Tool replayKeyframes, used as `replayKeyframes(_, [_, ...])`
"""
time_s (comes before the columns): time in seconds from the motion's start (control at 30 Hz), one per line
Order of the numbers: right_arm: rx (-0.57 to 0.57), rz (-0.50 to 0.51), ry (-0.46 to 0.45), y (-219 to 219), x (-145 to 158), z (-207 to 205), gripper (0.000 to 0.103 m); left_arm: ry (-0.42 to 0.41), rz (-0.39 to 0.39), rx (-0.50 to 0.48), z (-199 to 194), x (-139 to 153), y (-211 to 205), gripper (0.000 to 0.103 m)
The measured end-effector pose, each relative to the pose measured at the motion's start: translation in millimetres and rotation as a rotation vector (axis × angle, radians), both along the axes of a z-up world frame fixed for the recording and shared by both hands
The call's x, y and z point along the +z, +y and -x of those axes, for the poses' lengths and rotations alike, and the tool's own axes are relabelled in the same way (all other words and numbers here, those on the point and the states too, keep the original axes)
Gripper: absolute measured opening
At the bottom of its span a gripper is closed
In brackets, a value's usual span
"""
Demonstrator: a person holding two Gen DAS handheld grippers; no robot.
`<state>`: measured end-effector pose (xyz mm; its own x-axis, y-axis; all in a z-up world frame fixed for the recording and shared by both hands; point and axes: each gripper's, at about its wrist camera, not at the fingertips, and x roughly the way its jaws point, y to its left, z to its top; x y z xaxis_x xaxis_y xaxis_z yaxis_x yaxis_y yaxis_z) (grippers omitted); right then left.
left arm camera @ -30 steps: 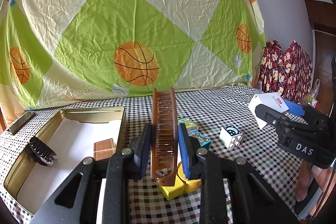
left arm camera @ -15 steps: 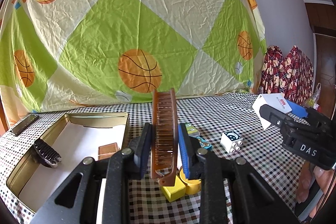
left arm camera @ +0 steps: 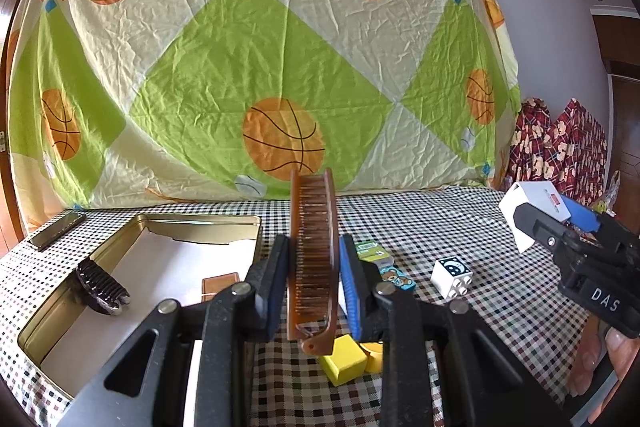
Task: Organize rigid objects
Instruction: 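Lift the brown comb with the left tool while the right tool lifts the white box, then carry the comb with the left tool while the right tool carries the white box over the tin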
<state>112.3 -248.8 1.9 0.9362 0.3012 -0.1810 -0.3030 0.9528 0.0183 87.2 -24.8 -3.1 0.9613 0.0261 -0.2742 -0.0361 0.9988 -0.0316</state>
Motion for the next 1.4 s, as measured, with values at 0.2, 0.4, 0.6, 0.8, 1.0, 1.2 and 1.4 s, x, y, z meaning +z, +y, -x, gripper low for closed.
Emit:
replayKeyframes(0.2, [0.014,0.002,0.001,5,0,0,0.079,0.007,0.016,0.004,-1,0,5,0.024])
replayKeyframes(0.4, [0.032,-0.006,-0.004,8,0,3,0.079,0.005,0.025,0.025,2,-1,14,0.024])
replayKeyframes(0.6, [0.066,-0.018,-0.010,16,1,5,0.079,0.007,0.036,0.038,4,-1,22,0.024])
replayKeyframes(0.8, [0.108,-0.018,-0.007,30,2,6,0.079,0.002,0.031,0.044,8,0,26,0.024])
replayKeyframes(1.0, [0.139,-0.021,-0.003,44,2,7,0.079,0.005,0.040,0.049,12,-1,32,0.024])
replayKeyframes(1.2, [0.163,-0.023,-0.002,55,2,11,0.079,-0.001,0.046,0.055,17,-1,36,0.024])
replayKeyframes(1.4, [0.190,-0.013,-0.011,69,3,17,0.079,-0.005,0.053,0.057,21,0,40,0.024])
